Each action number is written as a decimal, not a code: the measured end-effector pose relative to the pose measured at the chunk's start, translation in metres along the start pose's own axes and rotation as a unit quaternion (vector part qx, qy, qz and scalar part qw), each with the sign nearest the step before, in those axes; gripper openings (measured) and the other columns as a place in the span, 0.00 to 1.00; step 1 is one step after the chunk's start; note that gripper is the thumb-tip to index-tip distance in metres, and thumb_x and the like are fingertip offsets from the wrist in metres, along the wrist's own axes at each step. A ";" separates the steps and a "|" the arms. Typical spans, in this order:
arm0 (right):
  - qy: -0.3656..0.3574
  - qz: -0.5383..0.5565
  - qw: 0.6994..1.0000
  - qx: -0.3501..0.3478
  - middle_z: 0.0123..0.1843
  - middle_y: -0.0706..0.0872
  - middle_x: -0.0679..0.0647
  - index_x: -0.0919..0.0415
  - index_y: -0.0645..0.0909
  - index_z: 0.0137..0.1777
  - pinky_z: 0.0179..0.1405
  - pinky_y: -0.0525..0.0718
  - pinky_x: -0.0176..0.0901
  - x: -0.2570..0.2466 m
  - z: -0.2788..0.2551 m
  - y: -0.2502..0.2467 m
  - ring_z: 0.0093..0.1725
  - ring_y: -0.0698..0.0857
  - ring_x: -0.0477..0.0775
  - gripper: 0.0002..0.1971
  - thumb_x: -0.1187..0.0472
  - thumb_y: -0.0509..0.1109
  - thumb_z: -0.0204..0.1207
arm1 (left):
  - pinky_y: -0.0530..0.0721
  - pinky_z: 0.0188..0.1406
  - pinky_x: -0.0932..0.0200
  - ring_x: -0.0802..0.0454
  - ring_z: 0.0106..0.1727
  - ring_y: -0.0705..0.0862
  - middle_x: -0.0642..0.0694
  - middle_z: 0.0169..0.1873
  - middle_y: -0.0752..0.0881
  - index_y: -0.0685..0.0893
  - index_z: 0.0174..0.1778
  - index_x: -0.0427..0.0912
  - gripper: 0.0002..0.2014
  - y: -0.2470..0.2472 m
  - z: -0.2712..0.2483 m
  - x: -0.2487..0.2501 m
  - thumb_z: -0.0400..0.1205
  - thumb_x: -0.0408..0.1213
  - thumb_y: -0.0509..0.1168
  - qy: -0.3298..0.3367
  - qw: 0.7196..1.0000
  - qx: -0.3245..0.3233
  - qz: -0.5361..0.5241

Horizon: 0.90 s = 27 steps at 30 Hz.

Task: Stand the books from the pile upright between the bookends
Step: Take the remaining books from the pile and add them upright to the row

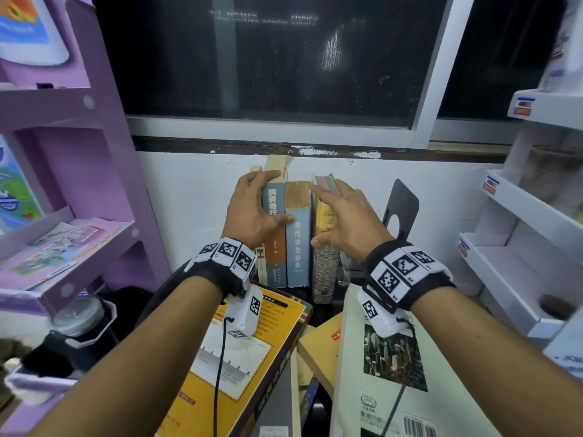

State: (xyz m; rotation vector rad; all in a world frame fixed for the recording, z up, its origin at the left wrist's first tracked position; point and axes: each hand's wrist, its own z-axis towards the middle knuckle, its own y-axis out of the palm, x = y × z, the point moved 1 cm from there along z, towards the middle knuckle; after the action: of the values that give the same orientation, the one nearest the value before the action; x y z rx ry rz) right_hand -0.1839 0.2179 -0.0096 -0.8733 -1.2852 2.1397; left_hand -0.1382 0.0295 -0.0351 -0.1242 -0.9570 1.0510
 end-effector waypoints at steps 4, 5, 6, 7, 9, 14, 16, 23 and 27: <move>0.002 -0.026 1.000 0.002 0.85 0.57 0.60 0.40 0.58 0.83 0.77 0.61 0.59 0.001 0.008 0.003 0.82 0.58 0.62 0.51 0.47 0.83 0.63 | 0.74 0.71 0.53 0.50 0.72 0.71 0.46 0.72 0.72 0.74 0.73 0.53 0.41 0.000 0.000 -0.001 0.64 0.44 0.83 0.004 1.000 0.001 -0.003; 0.001 -0.007 1.000 0.001 0.85 0.56 0.60 0.41 0.58 0.83 0.78 0.61 0.57 0.002 0.010 0.004 0.83 0.57 0.62 0.51 0.49 0.84 0.63 | 0.74 0.71 0.53 0.50 0.72 0.72 0.46 0.72 0.72 0.74 0.73 0.53 0.41 0.000 0.000 -0.001 0.63 0.44 0.83 0.005 1.000 0.001 -0.003; 0.001 0.012 1.000 0.000 0.86 0.55 0.60 0.41 0.59 0.83 0.79 0.62 0.54 0.003 0.011 0.005 0.83 0.57 0.61 0.51 0.51 0.84 0.63 | 0.74 0.71 0.54 0.50 0.72 0.72 0.46 0.72 0.72 0.74 0.73 0.52 0.41 0.000 0.001 -0.002 0.63 0.44 0.83 0.006 1.000 0.000 -0.003; 0.001 0.023 1.000 0.001 0.86 0.55 0.59 0.42 0.59 0.83 0.79 0.62 0.52 0.004 0.012 0.006 0.84 0.58 0.61 0.51 0.53 0.84 0.63 | 0.73 0.70 0.55 0.50 0.72 0.72 0.46 0.71 0.72 0.74 0.73 0.52 0.41 0.001 0.001 -0.002 0.63 0.44 0.83 0.009 1.000 0.000 -0.002; 0.004 0.030 1.000 0.006 0.86 0.54 0.59 0.42 0.60 0.83 0.78 0.63 0.51 0.007 0.017 0.007 0.83 0.60 0.61 0.51 0.54 0.85 0.63 | 0.72 0.69 0.57 0.51 0.72 0.72 0.46 0.71 0.73 0.75 0.73 0.52 0.41 0.001 0.001 -0.002 0.63 0.45 0.83 0.014 1.000 0.001 0.001; 0.009 0.024 1.000 0.003 0.86 0.53 0.59 0.41 0.60 0.83 0.78 0.63 0.53 0.010 0.028 0.012 0.83 0.60 0.62 0.51 0.53 0.85 0.62 | 0.77 0.69 0.48 0.50 0.72 0.73 0.47 0.71 0.75 0.75 0.72 0.53 0.41 0.002 0.001 -0.002 0.62 0.46 0.83 0.022 1.000 0.003 0.007; 0.010 0.023 1.000 0.002 0.87 0.52 0.59 0.40 0.60 0.83 0.79 0.62 0.53 0.011 0.030 0.013 0.83 0.59 0.62 0.51 0.52 0.85 0.62 | 0.78 0.68 0.46 0.50 0.71 0.73 0.47 0.70 0.75 0.75 0.72 0.54 0.40 0.002 0.002 -0.002 0.63 0.46 0.83 0.023 1.000 0.007 0.011; 0.006 0.009 1.000 -0.001 0.86 0.54 0.60 0.40 0.60 0.82 0.77 0.65 0.55 0.015 0.035 0.013 0.82 0.62 0.63 0.51 0.50 0.85 0.61 | 0.79 0.67 0.47 0.51 0.71 0.74 0.48 0.70 0.76 0.76 0.72 0.53 0.40 0.001 0.002 0.000 0.63 0.46 0.83 0.028 0.999 0.008 0.023; 0.002 0.003 1.000 -0.005 0.86 0.54 0.60 0.39 0.60 0.83 0.78 0.63 0.55 0.017 0.036 0.012 0.83 0.60 0.63 0.52 0.48 0.85 0.60 | 0.78 0.66 0.47 0.51 0.70 0.74 0.49 0.71 0.75 0.75 0.72 0.54 0.40 0.001 0.003 0.000 0.63 0.47 0.82 0.030 0.999 0.002 0.036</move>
State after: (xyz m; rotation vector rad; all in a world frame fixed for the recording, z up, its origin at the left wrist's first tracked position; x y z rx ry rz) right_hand -0.2232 0.2031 -0.0124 -0.8856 -1.2935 2.1371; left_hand -0.1407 0.0291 -0.0341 -0.1876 -0.9024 1.1091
